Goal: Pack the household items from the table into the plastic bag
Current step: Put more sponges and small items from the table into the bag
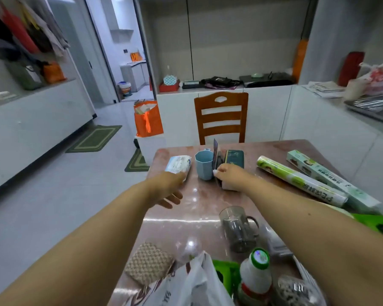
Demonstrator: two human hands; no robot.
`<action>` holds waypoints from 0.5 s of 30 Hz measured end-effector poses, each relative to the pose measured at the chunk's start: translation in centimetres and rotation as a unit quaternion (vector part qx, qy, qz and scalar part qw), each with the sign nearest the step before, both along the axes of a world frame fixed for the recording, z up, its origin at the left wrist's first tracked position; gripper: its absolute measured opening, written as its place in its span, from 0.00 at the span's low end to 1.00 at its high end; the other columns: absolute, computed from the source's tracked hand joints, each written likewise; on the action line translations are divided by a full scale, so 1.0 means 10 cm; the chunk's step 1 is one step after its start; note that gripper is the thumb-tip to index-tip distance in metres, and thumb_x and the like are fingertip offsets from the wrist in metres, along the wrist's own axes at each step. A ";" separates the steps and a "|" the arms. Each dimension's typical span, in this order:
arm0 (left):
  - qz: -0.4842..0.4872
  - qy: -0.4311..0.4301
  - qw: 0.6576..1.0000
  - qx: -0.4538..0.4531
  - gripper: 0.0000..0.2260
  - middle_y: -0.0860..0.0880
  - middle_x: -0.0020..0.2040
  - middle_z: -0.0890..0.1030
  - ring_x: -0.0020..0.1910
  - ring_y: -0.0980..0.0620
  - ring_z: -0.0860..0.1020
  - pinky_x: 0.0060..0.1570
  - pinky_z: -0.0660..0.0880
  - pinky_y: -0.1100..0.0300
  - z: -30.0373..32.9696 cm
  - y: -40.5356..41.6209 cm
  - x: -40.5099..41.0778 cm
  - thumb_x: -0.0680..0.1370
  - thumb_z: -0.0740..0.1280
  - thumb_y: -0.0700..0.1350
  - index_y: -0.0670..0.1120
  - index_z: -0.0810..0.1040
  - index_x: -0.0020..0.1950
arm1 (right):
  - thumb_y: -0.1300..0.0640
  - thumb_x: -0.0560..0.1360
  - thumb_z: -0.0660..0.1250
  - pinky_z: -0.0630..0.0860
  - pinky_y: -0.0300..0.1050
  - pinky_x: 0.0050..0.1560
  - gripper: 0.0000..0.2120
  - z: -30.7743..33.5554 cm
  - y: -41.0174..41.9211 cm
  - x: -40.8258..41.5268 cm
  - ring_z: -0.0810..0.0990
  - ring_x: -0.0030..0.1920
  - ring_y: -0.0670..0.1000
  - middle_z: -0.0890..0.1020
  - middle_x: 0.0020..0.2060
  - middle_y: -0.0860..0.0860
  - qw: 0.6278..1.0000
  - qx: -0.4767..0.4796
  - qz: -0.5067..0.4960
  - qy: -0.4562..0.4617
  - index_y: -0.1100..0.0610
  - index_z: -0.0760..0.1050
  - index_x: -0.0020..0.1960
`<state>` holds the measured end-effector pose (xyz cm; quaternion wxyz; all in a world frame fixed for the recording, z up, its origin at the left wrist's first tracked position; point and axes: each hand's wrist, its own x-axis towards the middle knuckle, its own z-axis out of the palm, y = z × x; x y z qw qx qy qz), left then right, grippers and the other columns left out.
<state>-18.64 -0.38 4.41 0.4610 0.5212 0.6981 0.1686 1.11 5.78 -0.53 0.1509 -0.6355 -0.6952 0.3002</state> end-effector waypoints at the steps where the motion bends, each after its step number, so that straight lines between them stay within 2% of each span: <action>1: 0.012 -0.019 1.000 0.003 0.26 0.41 0.51 0.82 0.47 0.46 0.82 0.43 0.80 0.55 -0.09 0.10 0.02 0.80 0.54 0.61 0.42 0.71 0.66 | 0.47 0.80 0.58 0.71 0.46 0.54 0.16 -0.05 0.13 -0.03 0.76 0.54 0.55 0.77 0.61 0.56 1.000 -0.007 0.004 -0.007 0.55 0.75 0.60; 4: 0.058 -0.077 0.995 0.001 0.22 0.41 0.48 0.82 0.46 0.45 0.82 0.50 0.79 0.51 -0.38 0.34 0.07 0.81 0.55 0.59 0.42 0.76 0.57 | 0.47 0.79 0.59 0.68 0.52 0.68 0.20 -0.17 0.41 -0.16 0.70 0.67 0.58 0.71 0.69 0.56 0.996 -0.031 0.041 -0.068 0.51 0.72 0.68; 6: 0.092 -0.110 0.990 0.000 0.21 0.42 0.45 0.82 0.44 0.45 0.82 0.53 0.79 0.49 -0.54 0.44 0.09 0.81 0.56 0.58 0.41 0.77 0.53 | 0.47 0.78 0.61 0.66 0.51 0.69 0.23 -0.28 0.54 -0.24 0.68 0.69 0.59 0.68 0.70 0.56 0.993 -0.029 0.041 -0.109 0.53 0.67 0.72; 9: 0.122 -0.128 0.984 -0.005 0.22 0.41 0.44 0.82 0.43 0.44 0.82 0.52 0.78 0.48 -0.69 0.49 0.10 0.81 0.56 0.57 0.40 0.78 0.54 | 0.50 0.74 0.68 0.69 0.48 0.64 0.27 -0.39 0.61 -0.26 0.72 0.66 0.57 0.72 0.68 0.56 0.999 0.017 -0.050 -0.007 0.57 0.68 0.70; 11: 0.142 -0.152 0.978 -0.010 0.22 0.39 0.46 0.82 0.45 0.43 0.82 0.53 0.79 0.47 -0.72 0.49 0.11 0.81 0.56 0.55 0.38 0.77 0.57 | 0.54 0.75 0.69 0.67 0.45 0.65 0.26 -0.33 0.55 -0.21 0.70 0.67 0.55 0.72 0.69 0.55 0.990 0.090 -0.091 0.055 0.58 0.68 0.70; 13: 0.173 -0.214 0.961 -0.021 0.22 0.36 0.51 0.81 0.49 0.39 0.81 0.53 0.78 0.45 -0.69 0.49 0.12 0.81 0.57 0.55 0.36 0.74 0.60 | 0.56 0.77 0.66 0.65 0.42 0.66 0.22 -0.15 0.40 -0.17 0.69 0.69 0.52 0.72 0.69 0.52 0.973 0.178 -0.101 0.111 0.57 0.70 0.70; 15: 0.187 -0.316 0.929 -0.044 0.26 0.32 0.59 0.77 0.54 0.36 0.79 0.52 0.78 0.44 -0.61 0.46 0.12 0.80 0.59 0.58 0.36 0.71 0.64 | 0.56 0.78 0.65 0.67 0.40 0.63 0.17 0.11 0.16 -0.17 0.71 0.66 0.50 0.75 0.66 0.51 0.955 0.217 -0.075 0.187 0.55 0.74 0.66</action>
